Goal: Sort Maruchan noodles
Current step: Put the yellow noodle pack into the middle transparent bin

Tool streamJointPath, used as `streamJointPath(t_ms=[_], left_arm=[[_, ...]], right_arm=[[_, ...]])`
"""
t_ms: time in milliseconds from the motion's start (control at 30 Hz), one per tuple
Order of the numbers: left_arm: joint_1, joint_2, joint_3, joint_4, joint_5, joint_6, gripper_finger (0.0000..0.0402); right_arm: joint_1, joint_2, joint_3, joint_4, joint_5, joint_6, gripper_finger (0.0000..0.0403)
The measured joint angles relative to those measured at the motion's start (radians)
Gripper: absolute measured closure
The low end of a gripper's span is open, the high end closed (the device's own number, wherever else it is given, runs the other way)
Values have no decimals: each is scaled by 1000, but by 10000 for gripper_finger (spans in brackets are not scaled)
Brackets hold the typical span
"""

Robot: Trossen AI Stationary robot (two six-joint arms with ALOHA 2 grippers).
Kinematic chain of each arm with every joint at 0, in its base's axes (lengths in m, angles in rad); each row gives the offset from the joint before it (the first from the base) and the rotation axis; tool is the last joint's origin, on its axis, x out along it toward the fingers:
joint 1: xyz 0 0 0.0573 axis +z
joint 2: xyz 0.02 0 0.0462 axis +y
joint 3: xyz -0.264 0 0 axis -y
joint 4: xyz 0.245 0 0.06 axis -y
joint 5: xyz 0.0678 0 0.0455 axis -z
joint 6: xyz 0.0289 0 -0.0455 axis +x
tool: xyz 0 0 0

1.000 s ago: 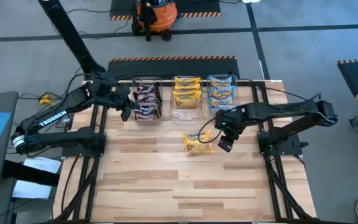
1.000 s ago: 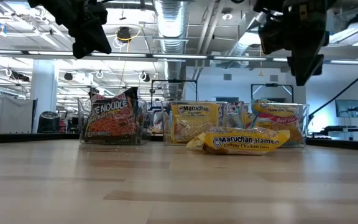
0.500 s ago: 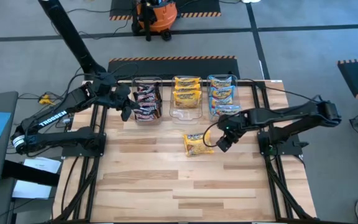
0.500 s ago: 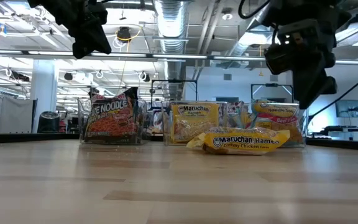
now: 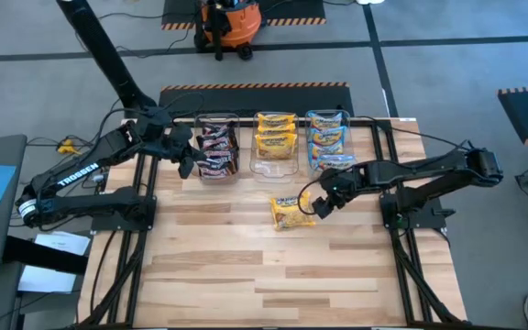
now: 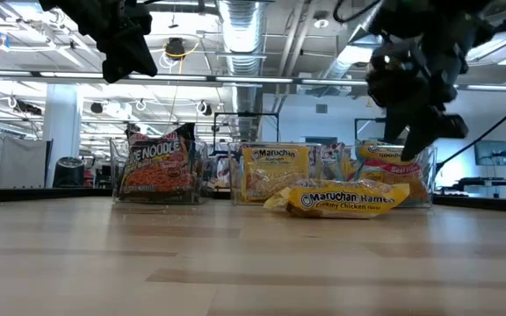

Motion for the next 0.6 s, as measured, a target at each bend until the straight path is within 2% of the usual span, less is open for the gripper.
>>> streamJointPath(t_ms=[333,600], left_arm=[[0,0,0,-1,0,0,391],[0,0,0,-1,0,16,391]], right_arm=[[41,0,-219,349,28,230,163],[62,0,-326,583,131,341,163]])
